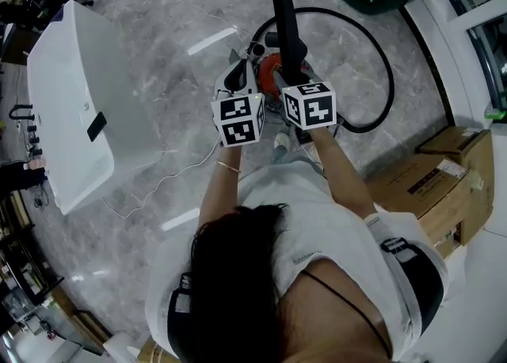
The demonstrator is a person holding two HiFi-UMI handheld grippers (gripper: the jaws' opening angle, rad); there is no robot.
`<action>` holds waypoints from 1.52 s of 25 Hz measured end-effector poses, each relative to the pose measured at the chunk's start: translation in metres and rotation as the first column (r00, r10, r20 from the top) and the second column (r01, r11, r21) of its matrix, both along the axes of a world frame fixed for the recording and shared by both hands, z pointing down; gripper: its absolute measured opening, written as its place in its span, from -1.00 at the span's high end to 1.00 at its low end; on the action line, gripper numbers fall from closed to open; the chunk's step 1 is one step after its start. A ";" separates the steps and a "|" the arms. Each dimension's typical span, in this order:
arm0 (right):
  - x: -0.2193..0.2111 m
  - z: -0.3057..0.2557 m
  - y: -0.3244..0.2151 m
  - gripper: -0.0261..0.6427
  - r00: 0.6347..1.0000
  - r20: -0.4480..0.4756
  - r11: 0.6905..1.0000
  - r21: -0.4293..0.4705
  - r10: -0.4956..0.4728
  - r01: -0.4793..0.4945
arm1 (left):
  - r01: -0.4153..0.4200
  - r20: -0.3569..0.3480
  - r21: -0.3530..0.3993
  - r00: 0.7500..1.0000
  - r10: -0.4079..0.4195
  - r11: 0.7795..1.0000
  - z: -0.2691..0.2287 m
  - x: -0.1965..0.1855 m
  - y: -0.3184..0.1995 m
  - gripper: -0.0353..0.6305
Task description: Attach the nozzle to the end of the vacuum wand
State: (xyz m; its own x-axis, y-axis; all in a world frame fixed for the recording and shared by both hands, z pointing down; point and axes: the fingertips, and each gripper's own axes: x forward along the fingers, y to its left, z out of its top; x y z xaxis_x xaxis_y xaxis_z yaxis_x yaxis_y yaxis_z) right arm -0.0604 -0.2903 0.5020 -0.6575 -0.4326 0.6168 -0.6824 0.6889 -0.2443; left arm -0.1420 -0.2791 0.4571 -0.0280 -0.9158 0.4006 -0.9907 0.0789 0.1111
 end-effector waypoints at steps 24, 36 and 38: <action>0.002 0.007 -0.020 0.67 0.996 0.004 0.994 -0.055 -0.092 0.092 | -0.053 0.011 0.026 0.999 0.053 0.998 0.023 -0.006 -0.014 0.52; 0.006 0.010 -0.025 0.67 0.999 -0.019 0.996 -0.077 -0.041 0.039 | -0.204 0.168 -0.028 0.964 0.205 0.979 0.071 -0.002 -0.035 0.18; 0.006 0.011 -0.025 0.67 0.999 -0.020 0.996 -0.086 -0.038 0.036 | -0.227 0.174 -0.026 0.958 0.228 0.974 0.076 0.000 -0.041 0.16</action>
State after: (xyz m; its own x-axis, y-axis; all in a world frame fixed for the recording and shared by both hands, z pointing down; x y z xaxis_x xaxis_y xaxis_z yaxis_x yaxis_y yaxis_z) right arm -0.0545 -0.3149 0.5130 -0.6580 -0.3533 0.6650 -0.6627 0.6910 -0.2886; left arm -0.1423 -0.3205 0.5332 0.1106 -0.9038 0.4134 -0.9865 -0.1504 -0.0647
